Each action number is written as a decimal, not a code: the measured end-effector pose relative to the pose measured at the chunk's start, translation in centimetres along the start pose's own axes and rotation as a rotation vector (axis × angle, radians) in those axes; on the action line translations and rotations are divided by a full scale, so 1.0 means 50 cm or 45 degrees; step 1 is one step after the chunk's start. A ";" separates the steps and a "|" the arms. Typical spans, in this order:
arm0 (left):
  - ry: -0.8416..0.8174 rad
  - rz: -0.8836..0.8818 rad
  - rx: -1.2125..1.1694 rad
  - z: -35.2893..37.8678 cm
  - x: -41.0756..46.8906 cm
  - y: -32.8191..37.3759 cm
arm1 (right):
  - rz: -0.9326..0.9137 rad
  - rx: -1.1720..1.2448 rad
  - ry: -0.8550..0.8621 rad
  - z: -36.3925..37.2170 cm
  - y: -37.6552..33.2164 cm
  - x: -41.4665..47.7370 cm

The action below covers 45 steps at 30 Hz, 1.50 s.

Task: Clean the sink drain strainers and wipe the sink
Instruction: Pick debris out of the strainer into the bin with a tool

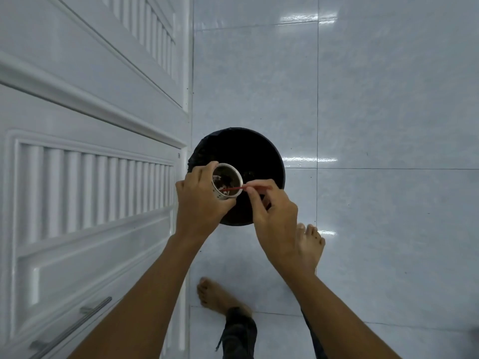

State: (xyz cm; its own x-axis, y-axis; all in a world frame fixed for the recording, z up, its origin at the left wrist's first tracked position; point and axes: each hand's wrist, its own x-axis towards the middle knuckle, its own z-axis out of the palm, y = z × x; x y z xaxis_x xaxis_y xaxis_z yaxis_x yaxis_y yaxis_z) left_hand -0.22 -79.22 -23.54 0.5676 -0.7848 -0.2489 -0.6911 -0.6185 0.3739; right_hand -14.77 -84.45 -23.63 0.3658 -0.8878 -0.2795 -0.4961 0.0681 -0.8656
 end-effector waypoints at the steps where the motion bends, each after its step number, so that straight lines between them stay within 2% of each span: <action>1: 0.007 -0.014 0.007 0.005 0.001 -0.001 | 0.035 0.019 0.033 0.003 0.007 0.007; 4: 0.016 -0.056 0.019 0.009 0.002 -0.006 | 0.078 0.052 0.058 0.010 0.023 0.012; 8: 0.006 -0.073 0.047 0.007 0.003 -0.010 | 0.018 0.035 0.028 0.019 0.028 -0.002; 13: -0.032 -0.087 0.094 0.008 0.013 0.000 | 0.024 -0.072 0.094 0.027 0.027 0.018; 17: -0.100 -0.172 0.147 0.014 0.017 -0.010 | 0.010 -0.004 0.100 0.031 0.037 0.019; 21: -0.219 -0.048 0.197 0.028 0.010 -0.020 | 0.010 -0.013 0.008 0.049 0.062 0.001; 25: -0.323 -0.066 0.267 0.029 0.027 -0.043 | 0.251 0.211 0.096 0.043 0.080 0.026; 28: -0.380 -0.090 0.314 0.022 0.048 -0.052 | 0.252 0.340 0.029 0.044 0.080 0.026; 31: -0.438 0.042 0.330 0.028 0.055 -0.040 | 0.228 0.296 -0.063 0.058 0.081 0.023; 33: -0.443 0.038 0.316 0.029 0.057 -0.033 | 0.308 0.283 0.024 0.054 0.084 0.034; 35: -0.423 -0.065 0.258 0.022 0.063 -0.036 | 0.365 0.324 0.095 0.040 0.091 0.047; 38: -0.407 -0.147 0.186 0.012 0.068 -0.050 | 0.329 0.390 0.016 0.035 0.087 0.049; 41: -0.411 -0.085 0.151 0.014 0.053 -0.052 | 0.278 0.352 -0.082 0.059 0.081 0.028; 45: -0.330 -0.087 0.116 0.010 0.043 -0.054 | 0.379 0.293 0.021 0.053 0.087 0.035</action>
State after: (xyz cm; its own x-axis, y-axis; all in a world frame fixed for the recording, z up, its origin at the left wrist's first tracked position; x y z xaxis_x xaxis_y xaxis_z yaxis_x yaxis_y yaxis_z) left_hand 2.64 -79.28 -25.54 0.4890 -0.7181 -0.4952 -0.6994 -0.6621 0.2694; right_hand -14.18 -84.51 -28.99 0.2186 -0.8205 -0.5282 -0.3880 0.4235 -0.8186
